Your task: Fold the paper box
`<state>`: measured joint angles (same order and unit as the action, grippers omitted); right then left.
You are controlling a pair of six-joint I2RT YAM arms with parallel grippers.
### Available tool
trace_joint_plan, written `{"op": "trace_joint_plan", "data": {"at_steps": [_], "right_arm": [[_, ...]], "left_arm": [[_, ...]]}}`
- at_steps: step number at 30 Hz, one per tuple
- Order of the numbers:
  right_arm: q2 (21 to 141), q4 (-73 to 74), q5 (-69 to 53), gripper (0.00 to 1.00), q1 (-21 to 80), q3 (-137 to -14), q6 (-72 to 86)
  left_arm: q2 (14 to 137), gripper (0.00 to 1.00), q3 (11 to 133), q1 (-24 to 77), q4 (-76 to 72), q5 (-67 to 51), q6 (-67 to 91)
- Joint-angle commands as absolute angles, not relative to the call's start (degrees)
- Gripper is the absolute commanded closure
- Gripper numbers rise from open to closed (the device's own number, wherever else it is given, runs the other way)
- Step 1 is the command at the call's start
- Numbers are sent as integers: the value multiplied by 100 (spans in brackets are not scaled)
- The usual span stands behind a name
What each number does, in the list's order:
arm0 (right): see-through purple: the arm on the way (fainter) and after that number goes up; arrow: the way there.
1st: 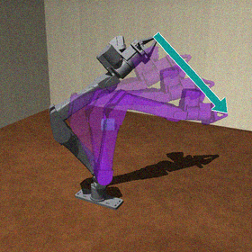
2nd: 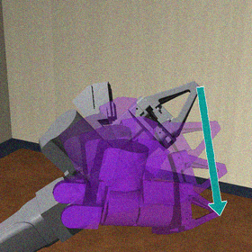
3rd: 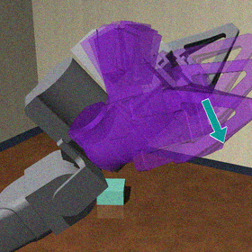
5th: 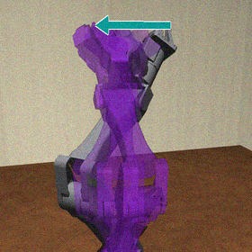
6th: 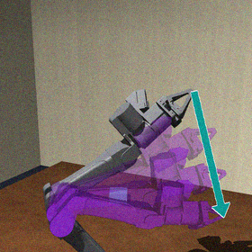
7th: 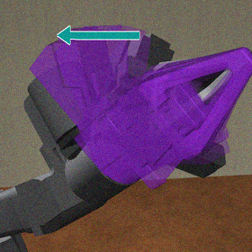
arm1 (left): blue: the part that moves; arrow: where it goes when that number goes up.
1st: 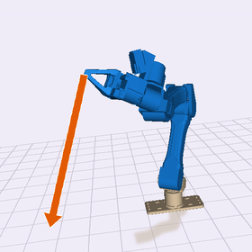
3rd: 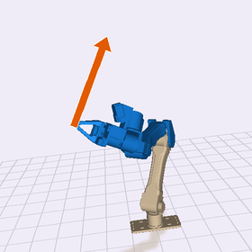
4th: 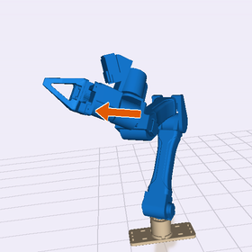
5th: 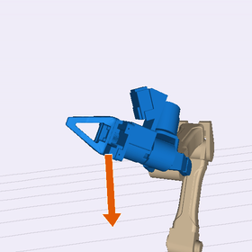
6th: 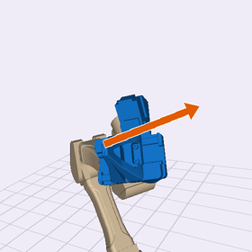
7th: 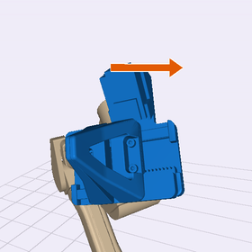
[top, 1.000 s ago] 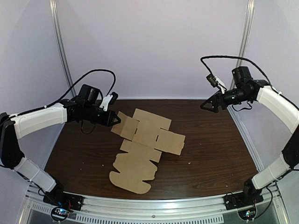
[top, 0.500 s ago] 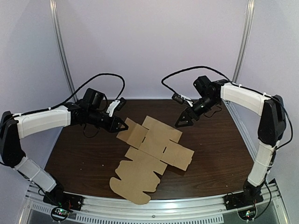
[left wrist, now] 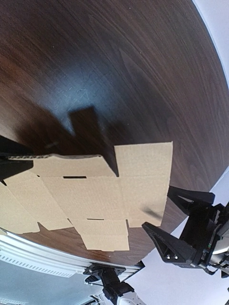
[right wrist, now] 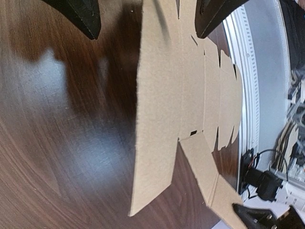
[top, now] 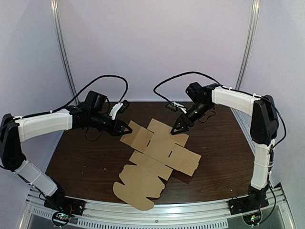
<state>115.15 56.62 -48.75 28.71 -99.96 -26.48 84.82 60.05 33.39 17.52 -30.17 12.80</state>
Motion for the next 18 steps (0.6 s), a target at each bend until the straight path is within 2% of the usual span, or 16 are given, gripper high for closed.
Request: {"op": "trace_joint_plan", "data": {"at_steps": [1, 6, 9, 12, 14, 15, 18], "right_arm": [[11653, 5937, -5284, 38, 3012, -10233, -2837], [11764, 6261, -5594, 74, 3016, -10468, -3054], [11720, 6329, -5614, 92, 3015, -10477, -3112], [11705, 6465, -5660, 99, 3020, -10485, -3201], [11688, 6525, -5668, 100, 3015, -10465, -3242], [11664, 6544, -5649, 100, 3015, -10445, -3261], [11530, 6649, -5545, 100, 3017, -10375, -3376]], "left_arm": [[8503, 100, 5894, 3366, 1424, -3220, 1280], [8517, 100, 5889, 3366, 1427, -3242, 1259], [8524, 100, 5904, 3366, 1441, -3198, 1264], [8515, 100, 5906, 3366, 1450, -3133, 1256], [8509, 100, 5906, 3366, 1450, -3107, 1257], [8500, 97, 5917, 3366, 1455, -3106, 1257], [8368, 65, 6046, 3366, 1578, -3053, 1252]]}}
